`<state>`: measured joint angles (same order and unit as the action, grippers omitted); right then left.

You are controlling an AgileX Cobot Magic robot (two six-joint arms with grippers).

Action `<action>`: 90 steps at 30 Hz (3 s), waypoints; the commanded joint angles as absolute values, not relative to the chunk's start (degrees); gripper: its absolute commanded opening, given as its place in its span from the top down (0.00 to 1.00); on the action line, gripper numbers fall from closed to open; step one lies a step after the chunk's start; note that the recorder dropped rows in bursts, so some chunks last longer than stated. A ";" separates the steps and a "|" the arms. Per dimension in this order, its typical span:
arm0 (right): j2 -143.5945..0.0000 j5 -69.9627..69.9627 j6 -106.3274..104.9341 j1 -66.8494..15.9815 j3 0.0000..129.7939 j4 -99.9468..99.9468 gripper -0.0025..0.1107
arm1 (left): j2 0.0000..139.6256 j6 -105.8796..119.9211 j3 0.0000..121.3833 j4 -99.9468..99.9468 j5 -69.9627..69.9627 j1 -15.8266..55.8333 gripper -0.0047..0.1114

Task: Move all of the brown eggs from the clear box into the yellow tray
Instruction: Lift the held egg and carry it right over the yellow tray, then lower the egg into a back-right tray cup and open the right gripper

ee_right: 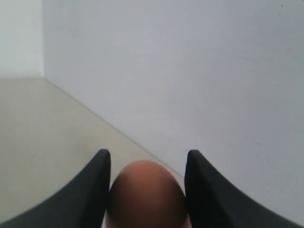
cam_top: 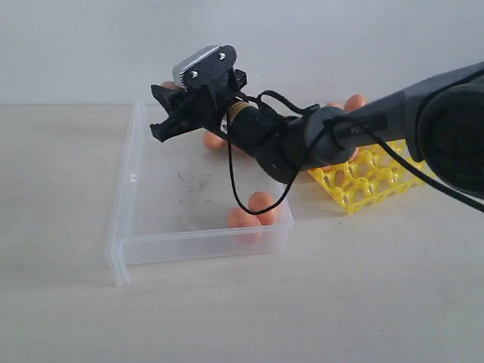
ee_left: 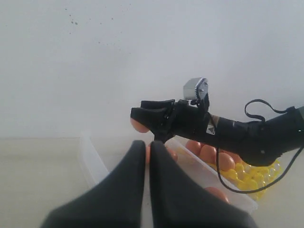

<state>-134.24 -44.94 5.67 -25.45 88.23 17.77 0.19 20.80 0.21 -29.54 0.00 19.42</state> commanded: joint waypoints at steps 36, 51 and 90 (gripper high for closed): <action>-120.61 -69.96 27.07 17.76 48.98 42.23 0.98 | 0.00 21.03 0.00 -29.36 0.38 19.39 0.93; -127.72 -69.96 29.48 17.52 57.10 44.39 0.98 | 0.00 21.03 0.00 -29.36 0.38 19.39 0.93; -132.19 -69.96 22.76 15.46 61.38 43.36 0.94 | 0.00 21.03 0.00 -29.36 0.38 19.39 0.93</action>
